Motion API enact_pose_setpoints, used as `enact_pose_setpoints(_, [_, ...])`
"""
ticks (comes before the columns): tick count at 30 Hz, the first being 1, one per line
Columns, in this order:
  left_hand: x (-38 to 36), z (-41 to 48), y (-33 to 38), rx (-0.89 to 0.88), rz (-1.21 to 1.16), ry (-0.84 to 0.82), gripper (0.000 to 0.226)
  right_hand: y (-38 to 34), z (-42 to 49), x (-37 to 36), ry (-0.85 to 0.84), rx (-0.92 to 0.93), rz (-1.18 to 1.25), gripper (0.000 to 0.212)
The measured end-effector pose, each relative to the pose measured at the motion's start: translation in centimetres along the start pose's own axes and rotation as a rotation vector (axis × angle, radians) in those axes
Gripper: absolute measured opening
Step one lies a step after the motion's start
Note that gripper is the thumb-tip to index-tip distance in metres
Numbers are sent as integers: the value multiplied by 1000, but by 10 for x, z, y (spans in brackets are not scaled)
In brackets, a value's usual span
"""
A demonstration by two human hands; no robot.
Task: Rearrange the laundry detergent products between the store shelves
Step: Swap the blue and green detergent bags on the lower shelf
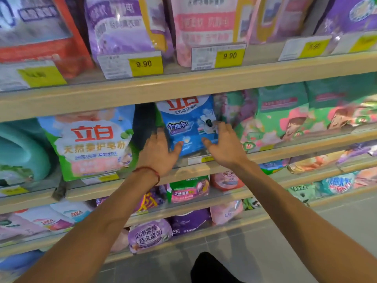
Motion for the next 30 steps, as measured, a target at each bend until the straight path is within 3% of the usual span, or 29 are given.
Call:
enact_pose_setpoints(4, [-28,19,0,168,-218,-53,64,13,18,-24,-64,-106,-22,77])
enact_pose_setpoints(8, [-47,27,2,280,-394,-130,26,19,22,-41,-66,-160,16,85])
enact_pose_setpoints(12, [-56,27,0,298,-573,-83,8,27,28,-44,-47,-178,163,85])
enact_pose_setpoints(18, [-48,20,-6,269,-766,25,28,22,22,-39,23,-193,316,81])
enact_pose_setpoints(21, [-33,18,-6,255,-776,-15,59,13,14,-32,63,-199,384,76])
enact_pose_setpoints(24, [-20,9,-9,298,-862,-27,41,8,5,-19,33,-213,394,78])
enact_pose_setpoints(28, [1,-5,-10,320,-850,-100,45,8,-20,-5,-35,-302,508,89])
enact_pose_setpoints(30, [13,-9,-9,334,-841,-159,39,4,-34,3,-48,-305,496,81])
Point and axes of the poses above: each hand's wrist, its own z-axis towards the middle knuckle, its own x-axis out of the back of the hand, y = z × x, the point moved 1 cm from there along z, towards the middle knuckle, and after that the axes turned 15 degrees about y, right-handed, at the moved point
